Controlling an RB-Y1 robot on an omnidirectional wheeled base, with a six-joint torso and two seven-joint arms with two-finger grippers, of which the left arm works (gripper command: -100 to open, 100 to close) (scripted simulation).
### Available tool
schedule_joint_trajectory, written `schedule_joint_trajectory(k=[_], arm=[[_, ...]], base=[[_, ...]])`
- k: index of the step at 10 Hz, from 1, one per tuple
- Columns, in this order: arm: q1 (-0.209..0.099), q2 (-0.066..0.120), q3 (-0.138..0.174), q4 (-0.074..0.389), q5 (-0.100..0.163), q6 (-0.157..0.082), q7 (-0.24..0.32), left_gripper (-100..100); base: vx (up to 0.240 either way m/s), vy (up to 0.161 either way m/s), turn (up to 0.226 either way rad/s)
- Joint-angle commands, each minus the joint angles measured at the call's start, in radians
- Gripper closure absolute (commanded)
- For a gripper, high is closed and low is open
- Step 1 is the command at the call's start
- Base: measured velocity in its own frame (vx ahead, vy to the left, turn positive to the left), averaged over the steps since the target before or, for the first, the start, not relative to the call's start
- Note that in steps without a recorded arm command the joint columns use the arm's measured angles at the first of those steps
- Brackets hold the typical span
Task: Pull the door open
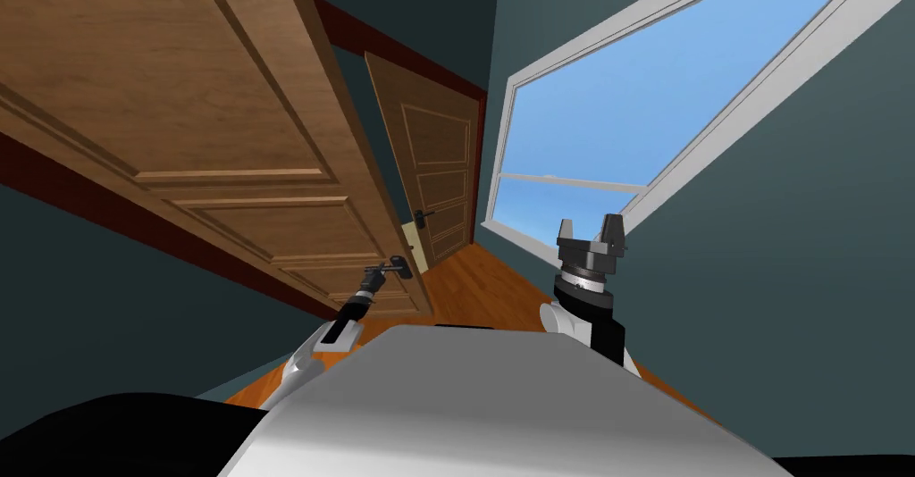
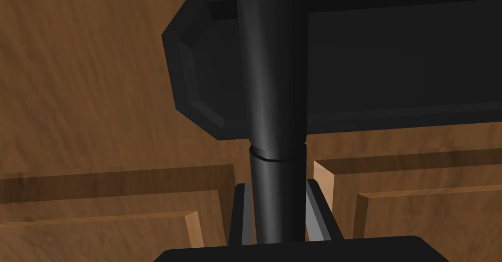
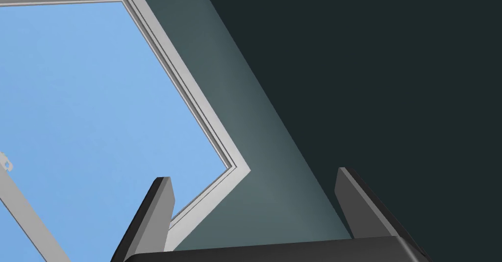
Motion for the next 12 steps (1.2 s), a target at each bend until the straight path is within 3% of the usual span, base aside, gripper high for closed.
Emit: schedule_joint_trajectory(k=[1, 2, 3, 8, 10, 11, 12], arm=[[0.000, 0.000, 0.000, 0.000, 0.000, 0.000, 0.000, 100], [0.024, 0.018, -0.013, 0.003, -0.001, -0.032, 0.016, 100], [0.029, 0.022, -0.016, 0.003, -0.002, -0.040, 0.020, 100], [0.090, 0.076, -0.045, 0.002, -0.003, -0.132, 0.066, 100], [0.109, 0.094, -0.054, 0.001, -0.003, -0.161, 0.081, 100], [0.105, 0.092, -0.043, 0.002, 0.000, -0.144, 0.075, 100], [0.113, 0.104, -0.053, 0.021, -0.005, -0.175, 0.085, 100]], base=[[-0.100, 0.022, -0.004], [-0.166, 0.017, -0.139], [-0.216, 0.052, -0.142], [-0.196, 0.063, -0.136], [-0.193, 0.079, -0.132], [-0.075, 0.041, -0.025], [-0.022, 0.001, 0.039]])
